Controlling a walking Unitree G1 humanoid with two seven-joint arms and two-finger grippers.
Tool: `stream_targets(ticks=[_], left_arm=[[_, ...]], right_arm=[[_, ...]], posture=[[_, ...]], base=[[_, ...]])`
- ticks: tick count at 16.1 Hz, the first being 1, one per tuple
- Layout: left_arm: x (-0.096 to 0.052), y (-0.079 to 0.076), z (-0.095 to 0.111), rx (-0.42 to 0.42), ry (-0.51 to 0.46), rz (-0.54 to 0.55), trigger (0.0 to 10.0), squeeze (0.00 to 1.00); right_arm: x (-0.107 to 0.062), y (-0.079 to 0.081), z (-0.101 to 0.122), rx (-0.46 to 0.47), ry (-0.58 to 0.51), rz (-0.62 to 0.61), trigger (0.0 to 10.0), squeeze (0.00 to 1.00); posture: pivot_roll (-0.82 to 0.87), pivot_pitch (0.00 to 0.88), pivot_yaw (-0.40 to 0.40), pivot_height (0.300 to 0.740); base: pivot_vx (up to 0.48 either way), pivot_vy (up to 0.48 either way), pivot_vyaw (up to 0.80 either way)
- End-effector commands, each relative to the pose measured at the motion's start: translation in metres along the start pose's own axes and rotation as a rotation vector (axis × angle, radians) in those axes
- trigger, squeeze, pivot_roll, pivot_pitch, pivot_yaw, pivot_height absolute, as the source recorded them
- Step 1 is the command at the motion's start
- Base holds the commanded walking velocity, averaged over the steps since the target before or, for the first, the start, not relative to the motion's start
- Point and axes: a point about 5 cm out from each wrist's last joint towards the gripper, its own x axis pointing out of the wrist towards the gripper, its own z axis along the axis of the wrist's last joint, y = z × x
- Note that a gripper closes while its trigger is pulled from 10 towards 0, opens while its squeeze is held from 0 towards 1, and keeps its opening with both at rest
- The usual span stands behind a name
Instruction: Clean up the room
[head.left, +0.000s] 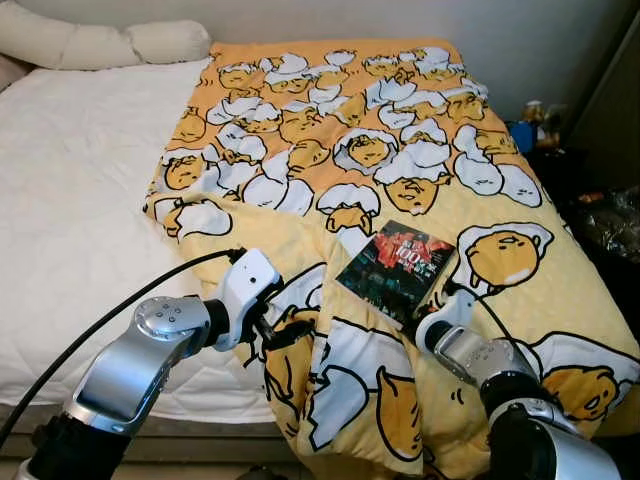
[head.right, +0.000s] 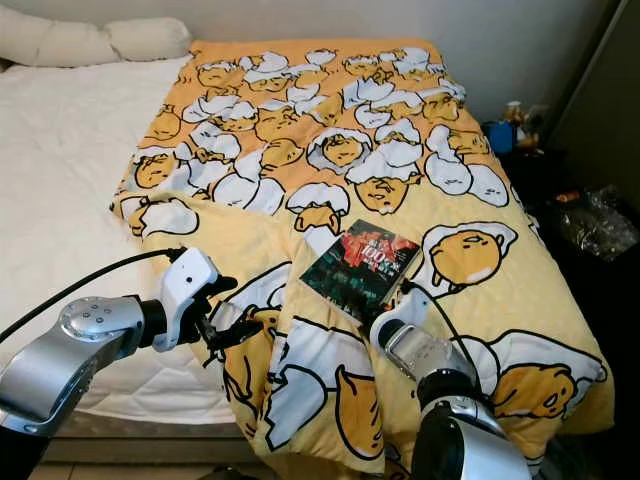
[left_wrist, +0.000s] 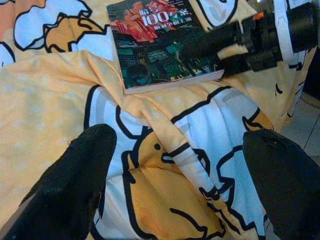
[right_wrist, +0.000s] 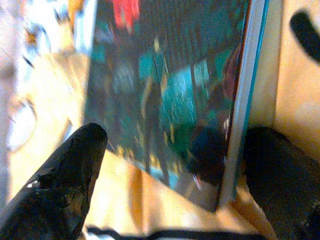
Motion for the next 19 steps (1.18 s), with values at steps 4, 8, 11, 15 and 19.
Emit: stream_targets(ticks=[4,8,11,15,19], left_arm=[[-0.002,0.000,0.001,0.011,-0.001,0.001,10.0,0.73],[-0.004,0.000,0.001,0.010,-0.002,0.001,10.0,0.74],[-0.006,0.001,-0.002,0.002,0.008,0.006,10.0,0.74],[-0.006,-0.003,-0.005,-0.011,0.018,0.009,10.0,0.74],[-0.008,-0.002,-0.006,-0.014,0.024,0.014,10.0,0.74]], right_arm=[[0.003,0.020,0.013,0.080,-0.062,0.148,10.0,0.00],[0.005,0.030,0.021,0.160,-0.112,0.207,10.0,0.00],[0.010,0.033,0.013,0.134,-0.087,0.177,10.0,0.00],[0.015,0.021,-0.005,0.190,-0.097,0.016,0.0,0.00],[0.018,0.029,-0.007,0.213,-0.102,0.044,0.0,0.00]], posture=[[-0.01,0.035,0.079,0.740],[0.00,0.037,0.085,0.740],[0.01,0.045,0.087,0.740],[0.04,0.060,0.085,0.740],[0.04,0.059,0.084,0.740]], base=[[0.000,0.000,0.00],[0.000,0.000,0.00],[0.000,0.000,0.00],[0.000,0.000,0.00],[0.000,0.000,0.00]])
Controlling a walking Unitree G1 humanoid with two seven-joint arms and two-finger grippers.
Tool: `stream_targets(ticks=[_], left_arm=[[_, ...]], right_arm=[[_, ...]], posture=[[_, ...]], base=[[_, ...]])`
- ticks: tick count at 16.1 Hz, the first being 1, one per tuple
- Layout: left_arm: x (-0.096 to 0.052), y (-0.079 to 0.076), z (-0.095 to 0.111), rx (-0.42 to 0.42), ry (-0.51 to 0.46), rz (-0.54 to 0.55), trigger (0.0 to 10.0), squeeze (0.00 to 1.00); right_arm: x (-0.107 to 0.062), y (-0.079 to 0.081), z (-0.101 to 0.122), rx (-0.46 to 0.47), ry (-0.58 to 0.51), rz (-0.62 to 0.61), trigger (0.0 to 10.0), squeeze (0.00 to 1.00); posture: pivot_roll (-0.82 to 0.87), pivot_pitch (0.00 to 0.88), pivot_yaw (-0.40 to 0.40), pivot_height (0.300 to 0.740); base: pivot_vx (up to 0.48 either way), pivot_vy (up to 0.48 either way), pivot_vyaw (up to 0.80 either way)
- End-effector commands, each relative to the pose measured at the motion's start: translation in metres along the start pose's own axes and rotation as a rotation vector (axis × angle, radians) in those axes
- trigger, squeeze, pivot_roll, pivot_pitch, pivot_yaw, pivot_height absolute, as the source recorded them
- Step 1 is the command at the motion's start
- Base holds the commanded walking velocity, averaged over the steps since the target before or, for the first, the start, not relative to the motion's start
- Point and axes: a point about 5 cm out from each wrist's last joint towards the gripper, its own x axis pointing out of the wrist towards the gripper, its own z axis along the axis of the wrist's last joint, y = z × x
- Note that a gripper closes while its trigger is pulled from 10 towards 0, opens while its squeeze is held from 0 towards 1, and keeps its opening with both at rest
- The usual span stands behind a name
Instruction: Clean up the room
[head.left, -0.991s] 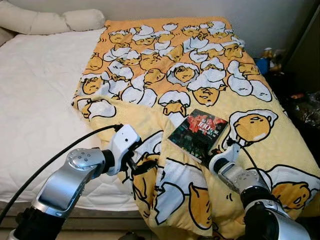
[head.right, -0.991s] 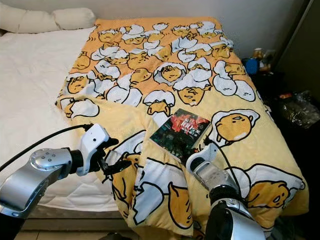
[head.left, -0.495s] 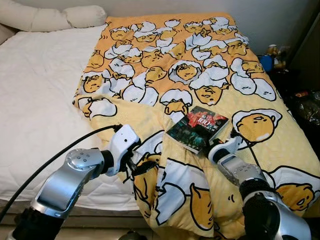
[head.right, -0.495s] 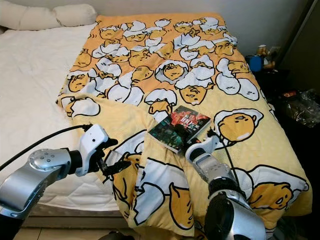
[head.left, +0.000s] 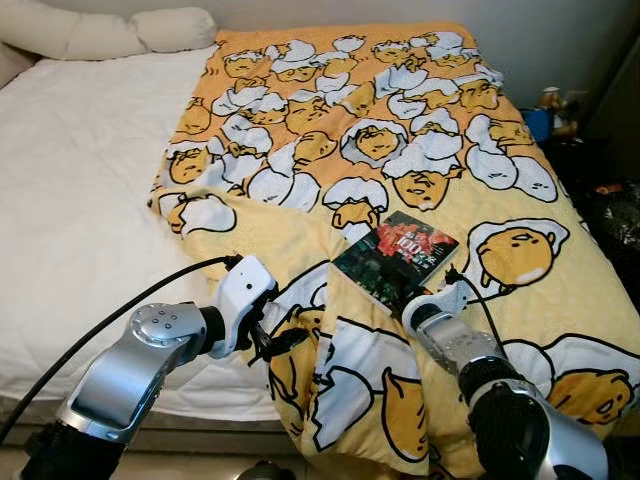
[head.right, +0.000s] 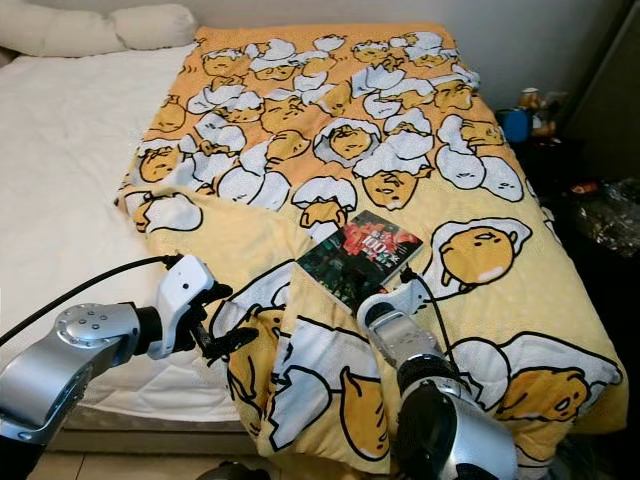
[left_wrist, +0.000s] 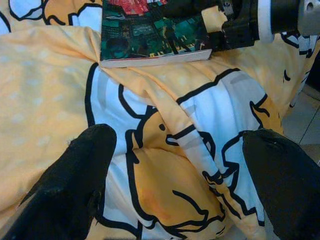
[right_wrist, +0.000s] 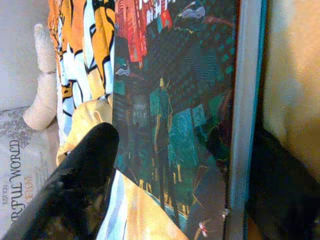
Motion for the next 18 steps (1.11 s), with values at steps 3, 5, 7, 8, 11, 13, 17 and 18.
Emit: stream_targets(ticks=[3,5,7,8,11,13,17,18], left_arm=[[-0.001,-0.001,0.003,0.004,-0.010,0.000,10.0,0.74],[0.000,-0.002,0.004,0.005,-0.011,-0.006,10.0,0.74],[0.001,-0.001,0.005,0.006,-0.012,-0.007,10.0,0.74],[0.001,-0.001,0.005,0.007,-0.012,-0.007,10.0,0.74],[0.001,-0.001,0.004,0.005,-0.011,-0.008,10.0,0.75],[0.001,-0.002,0.003,0.003,-0.011,-0.008,10.0,0.74],[0.000,-0.003,0.002,-0.012,-0.042,0.041,10.0,0.75],[-0.002,-0.002,0.004,0.003,-0.069,0.077,10.0,0.75]], right_arm=[[0.003,0.008,-0.001,0.015,0.003,0.016,0.0,0.00],[0.003,0.007,0.001,0.013,-0.003,0.019,0.0,0.00],[0.002,0.007,0.001,-0.002,0.003,0.025,0.0,0.00],[0.002,0.007,0.000,-0.010,0.005,0.025,0.0,0.00],[0.003,0.007,-0.001,-0.021,0.010,0.024,0.0,0.00],[0.003,0.007,-0.003,-0.032,0.017,0.024,0.0,0.00],[0.002,0.006,0.001,-0.110,0.012,0.022,0.0,0.00],[0.001,0.009,0.007,-0.185,-0.015,0.047,0.0,0.00]], posture=[[0.04,0.053,0.090,0.740],[0.03,0.049,0.092,0.740],[0.03,0.044,0.092,0.740],[0.03,0.044,0.092,0.740],[0.03,0.044,0.091,0.740],[0.03,0.039,0.088,0.740],[0.01,0.005,0.086,0.740],[0.00,0.000,0.088,0.740]], base=[[0.000,0.000,0.00],[0.000,0.000,0.00],[0.000,0.000,0.00],[0.000,0.000,0.00],[0.000,0.000,0.00],[0.000,0.000,0.00],[0.000,0.000,0.00],[0.000,0.000,0.00]])
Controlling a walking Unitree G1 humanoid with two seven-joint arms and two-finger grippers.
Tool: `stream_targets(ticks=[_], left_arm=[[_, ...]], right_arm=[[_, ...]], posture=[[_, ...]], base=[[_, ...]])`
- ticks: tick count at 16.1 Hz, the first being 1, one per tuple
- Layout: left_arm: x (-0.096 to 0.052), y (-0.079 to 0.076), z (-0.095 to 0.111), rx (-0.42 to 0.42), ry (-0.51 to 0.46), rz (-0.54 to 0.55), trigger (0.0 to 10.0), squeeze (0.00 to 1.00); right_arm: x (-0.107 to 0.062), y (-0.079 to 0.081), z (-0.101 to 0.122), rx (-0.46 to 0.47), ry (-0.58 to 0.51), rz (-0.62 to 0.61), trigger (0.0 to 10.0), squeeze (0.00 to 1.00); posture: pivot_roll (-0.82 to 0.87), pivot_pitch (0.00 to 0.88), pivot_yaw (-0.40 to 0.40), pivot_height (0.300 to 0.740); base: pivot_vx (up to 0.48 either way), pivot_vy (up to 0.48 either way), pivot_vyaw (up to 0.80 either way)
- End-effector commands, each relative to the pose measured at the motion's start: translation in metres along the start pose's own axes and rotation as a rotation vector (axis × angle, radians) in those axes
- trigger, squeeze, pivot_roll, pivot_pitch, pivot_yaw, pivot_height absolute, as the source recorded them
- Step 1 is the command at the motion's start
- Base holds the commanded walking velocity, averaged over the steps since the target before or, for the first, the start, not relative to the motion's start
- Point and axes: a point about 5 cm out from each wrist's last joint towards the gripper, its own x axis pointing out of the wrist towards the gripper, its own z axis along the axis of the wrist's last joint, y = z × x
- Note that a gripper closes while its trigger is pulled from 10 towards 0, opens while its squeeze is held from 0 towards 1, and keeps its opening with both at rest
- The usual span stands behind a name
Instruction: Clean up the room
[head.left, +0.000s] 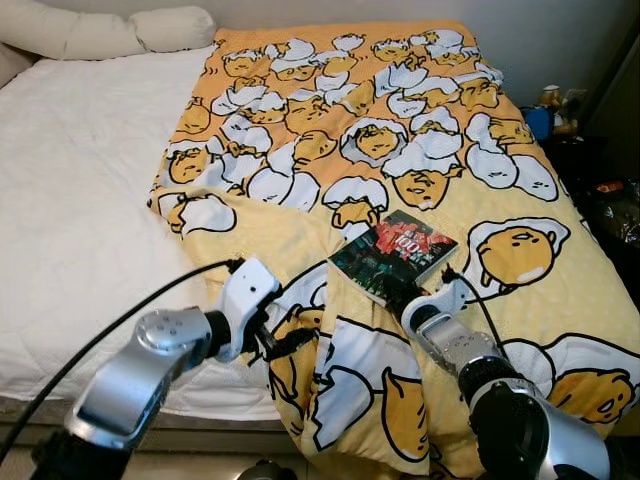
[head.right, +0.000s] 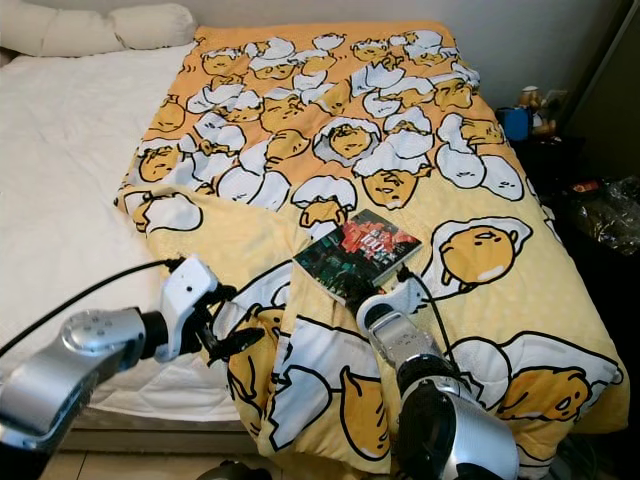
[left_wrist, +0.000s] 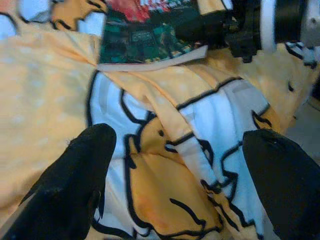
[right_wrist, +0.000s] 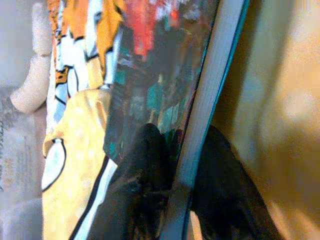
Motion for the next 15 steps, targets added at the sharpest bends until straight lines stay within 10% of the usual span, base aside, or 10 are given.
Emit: stream_targets(ticks=[1,10,12,13,15], left_arm=[[-0.007,0.004,0.010,0.035,-0.062,0.066,10.0,0.75],[-0.021,0.020,0.019,-0.062,-0.253,0.409,10.0,0.72],[-0.025,0.028,0.018,-0.084,-0.266,0.539,10.0,0.54],[-0.026,0.028,0.019,-0.072,-0.277,0.568,10.0,0.11],[-0.028,0.029,0.021,-0.066,-0.290,0.620,10.0,0.00]], right_arm=[[0.001,0.009,0.010,-0.079,-0.047,0.049,0.0,0.00],[-0.049,0.071,0.048,-0.361,-0.143,0.641,0.0,0.00],[-0.068,0.088,0.047,-0.450,-0.143,0.742,0.0,0.00],[-0.073,0.093,0.045,-0.478,-0.135,0.768,0.0,0.00],[-0.081,0.105,0.037,-0.546,-0.103,0.809,0.0,0.00]], posture=[[-0.01,0.000,0.087,0.740],[-0.08,0.000,0.074,0.740],[-0.10,0.000,0.069,0.740],[-0.10,0.000,0.067,0.740],[-0.10,0.000,0.058,0.740]], base=[[0.000,0.000,0.00],[0.000,0.000,0.00],[0.000,0.000,0.00],[0.000,0.000,0.00],[0.000,0.000,0.00]])
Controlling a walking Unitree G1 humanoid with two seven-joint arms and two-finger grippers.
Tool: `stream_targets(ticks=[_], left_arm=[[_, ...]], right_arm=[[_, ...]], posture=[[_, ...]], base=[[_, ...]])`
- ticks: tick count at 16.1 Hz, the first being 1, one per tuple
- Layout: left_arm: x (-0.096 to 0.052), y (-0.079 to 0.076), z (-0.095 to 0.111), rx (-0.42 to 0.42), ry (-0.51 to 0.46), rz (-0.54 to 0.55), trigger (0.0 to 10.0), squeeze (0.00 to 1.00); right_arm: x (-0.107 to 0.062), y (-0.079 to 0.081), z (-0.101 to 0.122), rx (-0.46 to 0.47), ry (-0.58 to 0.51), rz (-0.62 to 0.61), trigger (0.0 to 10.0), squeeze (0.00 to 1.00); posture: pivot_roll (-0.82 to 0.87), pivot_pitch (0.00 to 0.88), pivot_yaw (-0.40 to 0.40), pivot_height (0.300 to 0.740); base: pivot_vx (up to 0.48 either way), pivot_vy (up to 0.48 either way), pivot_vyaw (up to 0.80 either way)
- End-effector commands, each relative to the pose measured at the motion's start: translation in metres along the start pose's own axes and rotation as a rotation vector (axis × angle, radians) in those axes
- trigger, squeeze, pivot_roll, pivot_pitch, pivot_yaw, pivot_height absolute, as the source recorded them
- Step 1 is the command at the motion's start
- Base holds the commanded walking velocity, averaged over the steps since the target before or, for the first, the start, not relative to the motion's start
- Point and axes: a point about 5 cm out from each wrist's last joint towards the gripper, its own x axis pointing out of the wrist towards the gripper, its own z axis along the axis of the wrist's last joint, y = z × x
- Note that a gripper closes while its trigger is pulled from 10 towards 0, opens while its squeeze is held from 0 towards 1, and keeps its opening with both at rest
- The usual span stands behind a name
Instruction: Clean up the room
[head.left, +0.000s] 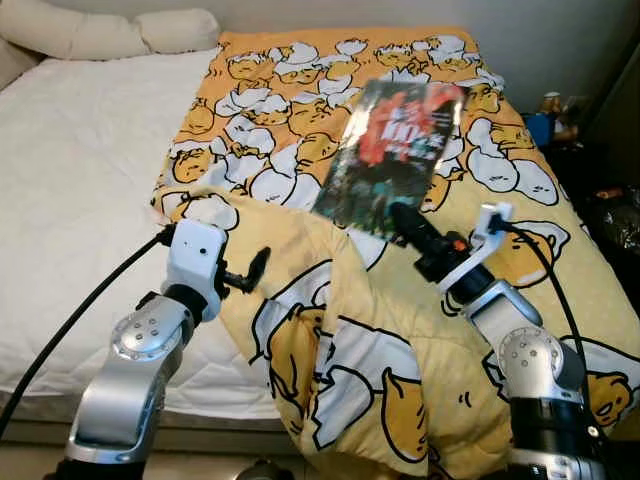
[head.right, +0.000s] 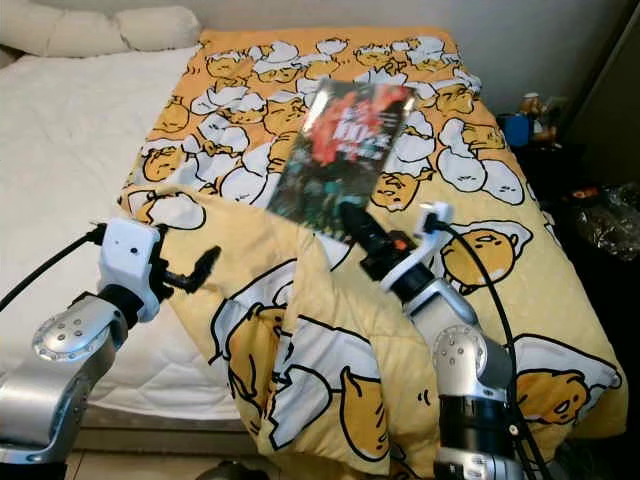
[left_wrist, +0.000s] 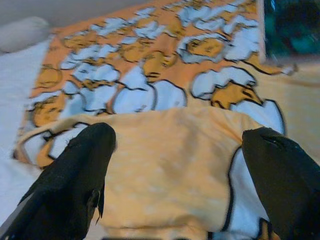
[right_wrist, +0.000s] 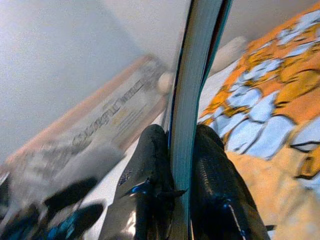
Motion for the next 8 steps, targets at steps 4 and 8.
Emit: stream_targets(ticks=[4,8], left_arm=[[-0.001,0.005,0.004,-0.031,-0.031,0.055,10.0,0.00],[0.014,0.020,0.025,-0.325,-0.170,-0.123,10.0,1.00]], right_arm=[[-0.004,0.016,-0.004,-0.077,0.069,0.020,10.0,0.00],[-0.013,0.030,-0.003,-0.040,0.141,0.231,10.0,0.00]], posture=[[-0.08,0.000,0.042,0.740],[-0.09,0.000,0.064,0.740]], base=[[0.000,0.000,0.00],[0.000,0.000,0.00]])
